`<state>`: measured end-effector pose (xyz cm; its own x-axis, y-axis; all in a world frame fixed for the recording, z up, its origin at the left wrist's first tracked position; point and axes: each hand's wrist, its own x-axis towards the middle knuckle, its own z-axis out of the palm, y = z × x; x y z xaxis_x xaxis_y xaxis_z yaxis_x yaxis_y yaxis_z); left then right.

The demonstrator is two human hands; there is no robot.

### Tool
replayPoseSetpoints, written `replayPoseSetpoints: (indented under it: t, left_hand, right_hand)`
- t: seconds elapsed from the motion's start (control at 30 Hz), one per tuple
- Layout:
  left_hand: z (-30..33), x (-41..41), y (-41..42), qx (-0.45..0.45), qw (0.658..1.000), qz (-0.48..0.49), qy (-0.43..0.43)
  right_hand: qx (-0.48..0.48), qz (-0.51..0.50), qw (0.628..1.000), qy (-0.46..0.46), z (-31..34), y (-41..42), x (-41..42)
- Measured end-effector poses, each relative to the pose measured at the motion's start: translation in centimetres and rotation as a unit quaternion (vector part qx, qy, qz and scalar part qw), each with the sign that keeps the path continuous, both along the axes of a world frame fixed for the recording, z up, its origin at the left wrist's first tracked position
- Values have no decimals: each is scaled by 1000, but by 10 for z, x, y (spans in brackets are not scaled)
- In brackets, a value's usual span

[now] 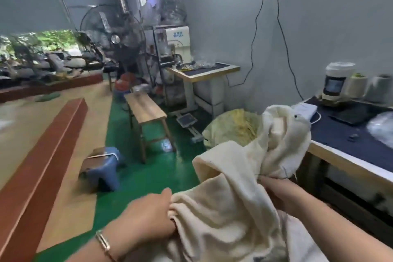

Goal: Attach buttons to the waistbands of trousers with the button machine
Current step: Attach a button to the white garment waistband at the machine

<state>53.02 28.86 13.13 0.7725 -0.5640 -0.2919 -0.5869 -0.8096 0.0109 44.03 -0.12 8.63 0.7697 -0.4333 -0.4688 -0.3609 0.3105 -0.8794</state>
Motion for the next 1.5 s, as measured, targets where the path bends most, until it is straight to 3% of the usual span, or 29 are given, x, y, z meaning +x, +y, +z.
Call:
replayPoseSetpoints:
  t: [0.03, 0.13, 0.23, 0.33, 0.4, 0.47, 0.53, 0.6, 0.67, 0.77, 0.87, 1.0, 1.13, 1.23, 1.33, 1.4, 1.5]
  left_hand:
    - [-26, -14, -7, 1, 1000, 13, 4]
    - [-78, -35, -14, -124, 992, 14, 35]
    - [-56, -15, -9, -236, 969, 56, 44]
    - [-28, -14, -6, -421, 907, 18, 20]
    - [-28, -19, -7, -455, 890, -21, 27]
    - [-42, -26, -11, -381, 921, -56, 57]
    - [-60, -27, -17, -198, 968, -100, 120]
    - [-66, -20, -27, -89, 974, -147, 147]
    - [-59, -13, -41, -110, 973, -130, 156]
    - [-56, -7, -63, -226, 958, -63, 162]
    - [-64, -12, -91, -251, 946, -99, 179]
    - [-98, -19, -126, -159, 964, -148, 155]
    - [-111, -10, -140, -148, 954, -160, 205]
    - [-94, 8, -137, -181, 964, -111, 159]
    - [-78, 13, -133, -266, 959, -93, -17]
    - [-86, 1, -132, -224, 951, -204, -69]
    - [-116, -28, -128, -107, 941, -320, 26]
  right_hand:
    - [-4, -12, 998, 53, -15, -4, -9]
    - [-44, -12, 984, 174, -60, -22, -32]
    - [-30, -41, 986, 159, -62, -26, -40]
    - [-14, -125, 987, 100, -50, -37, -39]
    - [-9, -169, 979, 115, -55, -43, -42]
    - [-65, -151, 969, 184, -58, -42, -50]
    - [-117, -80, 955, 260, -62, -41, -52]
    - [-135, -16, 951, 279, -63, -46, -53]
    - [-122, 4, 963, 242, -56, -54, -54]
    - [-71, 16, 990, 119, -46, -58, -60]
    - [-41, 63, 993, 86, -41, -57, -71]
    - [-163, 91, 940, 285, -54, -55, -74]
    - [-248, 116, 890, 364, -45, -44, -63]
    - [-359, 46, 868, 341, -31, -45, -61]
    - [-496, -68, 838, 216, -32, -47, -57]
    - [-519, -26, 843, 141, -38, -43, -54]
    - [-550, 138, 806, 169, -55, -30, -54]
